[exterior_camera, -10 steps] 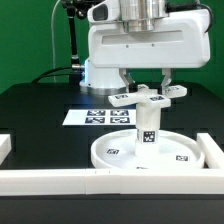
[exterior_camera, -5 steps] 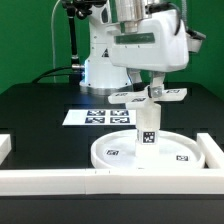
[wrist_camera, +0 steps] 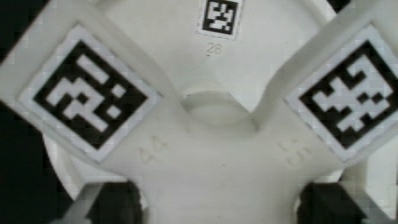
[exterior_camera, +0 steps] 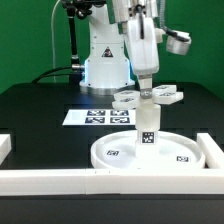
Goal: Assemble round table
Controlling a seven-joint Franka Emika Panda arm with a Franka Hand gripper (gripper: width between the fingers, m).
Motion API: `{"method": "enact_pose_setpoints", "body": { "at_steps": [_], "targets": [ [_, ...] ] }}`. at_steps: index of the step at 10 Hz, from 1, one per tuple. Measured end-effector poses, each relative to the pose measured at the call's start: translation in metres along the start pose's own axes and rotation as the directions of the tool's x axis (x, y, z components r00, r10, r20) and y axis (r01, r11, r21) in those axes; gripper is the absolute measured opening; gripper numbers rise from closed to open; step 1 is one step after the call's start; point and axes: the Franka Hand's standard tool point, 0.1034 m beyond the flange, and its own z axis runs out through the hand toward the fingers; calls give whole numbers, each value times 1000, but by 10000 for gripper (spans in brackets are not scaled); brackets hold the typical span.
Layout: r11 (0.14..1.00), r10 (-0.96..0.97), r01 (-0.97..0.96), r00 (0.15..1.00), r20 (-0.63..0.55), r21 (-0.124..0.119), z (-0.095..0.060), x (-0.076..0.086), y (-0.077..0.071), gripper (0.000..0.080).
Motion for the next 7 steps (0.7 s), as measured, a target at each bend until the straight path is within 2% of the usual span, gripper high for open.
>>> {"method": "enact_pose_setpoints", "body": {
  "at_steps": [2,5,6,7],
  "targets": [
    [984,179,-179,984,16,1,0,0,0,435],
    [959,285,-285,958,40,-6,0,1,0,435],
    [964,266,-266,963,39,-6,0,0,0,511],
    [971,240,-240,970,40,-10,0,1,0,511]
  ]
}}
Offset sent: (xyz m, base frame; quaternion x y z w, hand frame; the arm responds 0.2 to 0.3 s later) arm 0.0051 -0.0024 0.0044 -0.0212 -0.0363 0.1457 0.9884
